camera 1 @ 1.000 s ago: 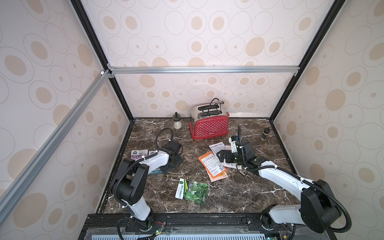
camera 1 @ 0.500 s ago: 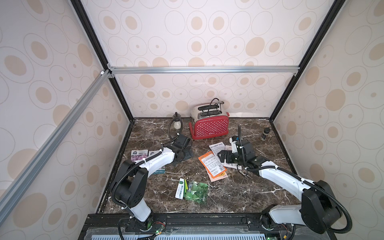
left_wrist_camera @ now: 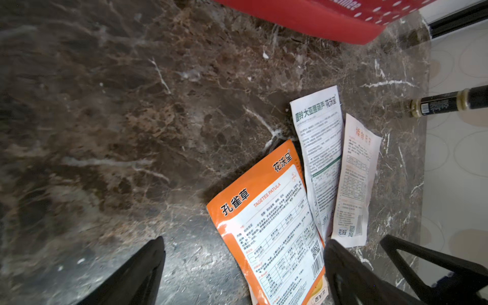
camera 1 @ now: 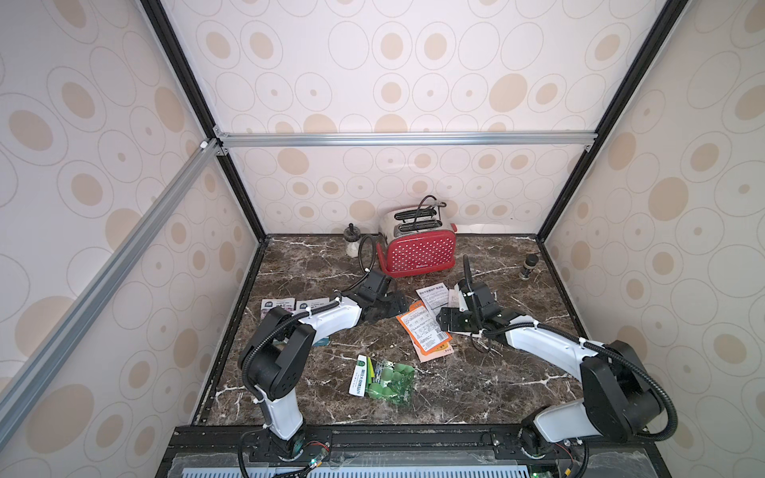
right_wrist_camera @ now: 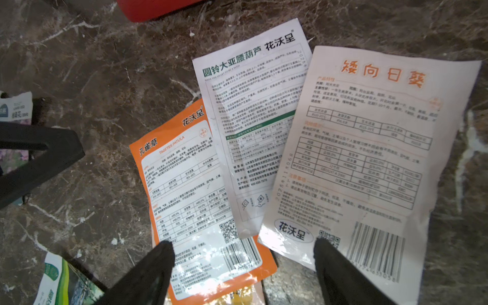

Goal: Arrange the seed packets in a row
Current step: Pick up the seed packet from the center of the board.

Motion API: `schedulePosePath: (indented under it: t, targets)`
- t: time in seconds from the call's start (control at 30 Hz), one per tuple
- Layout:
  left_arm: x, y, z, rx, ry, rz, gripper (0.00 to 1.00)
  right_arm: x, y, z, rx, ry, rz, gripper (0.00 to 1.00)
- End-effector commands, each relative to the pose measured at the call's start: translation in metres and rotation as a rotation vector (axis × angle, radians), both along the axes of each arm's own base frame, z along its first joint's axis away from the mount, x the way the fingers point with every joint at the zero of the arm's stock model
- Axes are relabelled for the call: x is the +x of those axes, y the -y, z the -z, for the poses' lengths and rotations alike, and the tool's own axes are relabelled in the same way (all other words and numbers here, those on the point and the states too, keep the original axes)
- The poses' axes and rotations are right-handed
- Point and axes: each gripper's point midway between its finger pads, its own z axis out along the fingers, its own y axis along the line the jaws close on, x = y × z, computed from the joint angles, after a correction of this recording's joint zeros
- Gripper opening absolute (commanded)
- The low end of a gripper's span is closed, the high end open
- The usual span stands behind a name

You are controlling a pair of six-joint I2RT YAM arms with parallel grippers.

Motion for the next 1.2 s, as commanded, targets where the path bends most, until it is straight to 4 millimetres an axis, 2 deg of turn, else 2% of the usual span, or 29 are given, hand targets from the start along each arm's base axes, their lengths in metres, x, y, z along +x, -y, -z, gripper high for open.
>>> schedulePosePath:
  t: [0.0,0.47,0.7,0.8,0.97,1.17]
  targets:
    - [0.001,0.012,0.009,-0.021,0.008,0.042,0.93,0.007,-0.004,0.003,0.008,-0.026,0.008,0.79]
    - [-0.003,0.020,0.035,-0.013,-0.033,0.068,0.89,-0.001,-0.015,0.042,0.027,-0.130,-0.014,0.54]
    - [-0.004,0.028,0.042,-0.015,-0.039,0.094,0.83,-0.003,-0.015,0.053,0.011,-0.161,-0.011,0.50]
    - [-0.008,0.034,0.047,-0.008,-0.044,0.115,0.78,-0.003,-0.013,0.057,-0.002,-0.173,-0.002,0.50]
    - [-0.011,0.041,0.053,-0.020,-0.057,0.131,0.63,-0.001,-0.015,0.057,0.001,-0.175,0.000,0.47]
    - [-0.010,0.040,0.046,-0.013,-0.046,0.134,0.37,-0.001,-0.014,0.056,0.000,-0.172,0.000,0.44]
